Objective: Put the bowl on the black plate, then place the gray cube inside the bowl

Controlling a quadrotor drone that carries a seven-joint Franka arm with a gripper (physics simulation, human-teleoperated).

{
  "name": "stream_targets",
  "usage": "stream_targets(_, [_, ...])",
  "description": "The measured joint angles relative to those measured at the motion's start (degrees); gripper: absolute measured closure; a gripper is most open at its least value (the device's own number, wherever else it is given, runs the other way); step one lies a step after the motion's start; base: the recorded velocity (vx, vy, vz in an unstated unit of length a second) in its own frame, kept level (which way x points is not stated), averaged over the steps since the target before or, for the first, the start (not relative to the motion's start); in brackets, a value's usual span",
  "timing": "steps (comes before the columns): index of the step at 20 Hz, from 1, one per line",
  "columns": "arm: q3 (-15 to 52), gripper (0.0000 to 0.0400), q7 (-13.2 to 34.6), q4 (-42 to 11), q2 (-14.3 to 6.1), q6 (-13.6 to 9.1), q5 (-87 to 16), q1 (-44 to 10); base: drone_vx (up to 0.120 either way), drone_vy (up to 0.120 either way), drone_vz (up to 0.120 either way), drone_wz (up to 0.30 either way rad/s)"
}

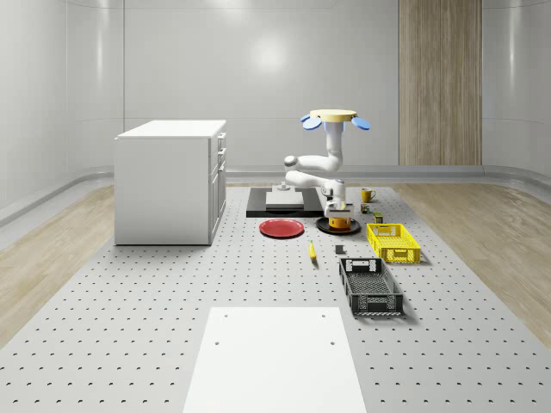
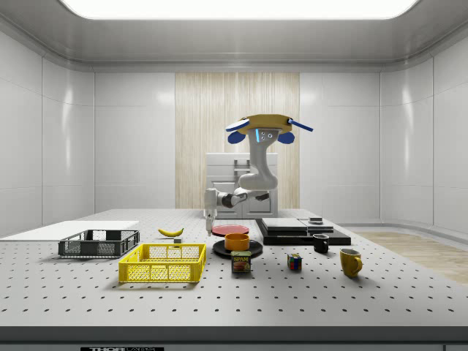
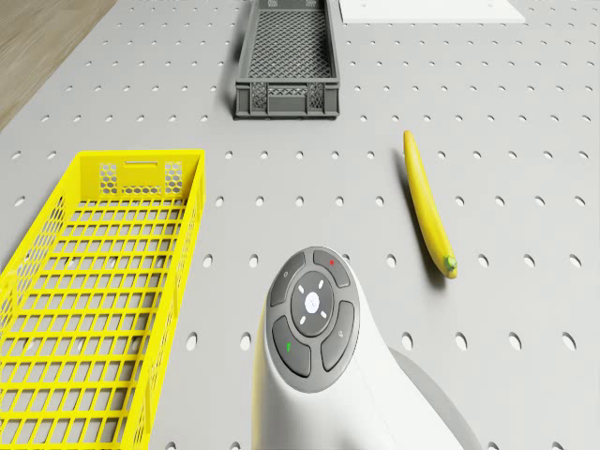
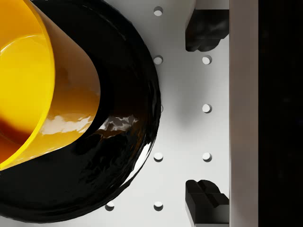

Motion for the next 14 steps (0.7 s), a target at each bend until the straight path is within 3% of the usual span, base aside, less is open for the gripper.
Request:
stream_targets(4, [-0.02, 0.0, -0.04, -0.01, 0.11, -0.1, -0.05, 0.05, 0.12, -0.06, 0.0, 0.0])
stream_targets(12, [-0.05, 0.0, -0.12, -0.03, 0.31, -0.29, -0.14, 0.15, 0.12, 0.0, -0.115, 0.0])
stream_targets(14, [-0.06, 0.0, -0.13, -0.03, 0.36, -0.34, -0.16, 0.18, 0.12, 0.0, -0.04, 0.0])
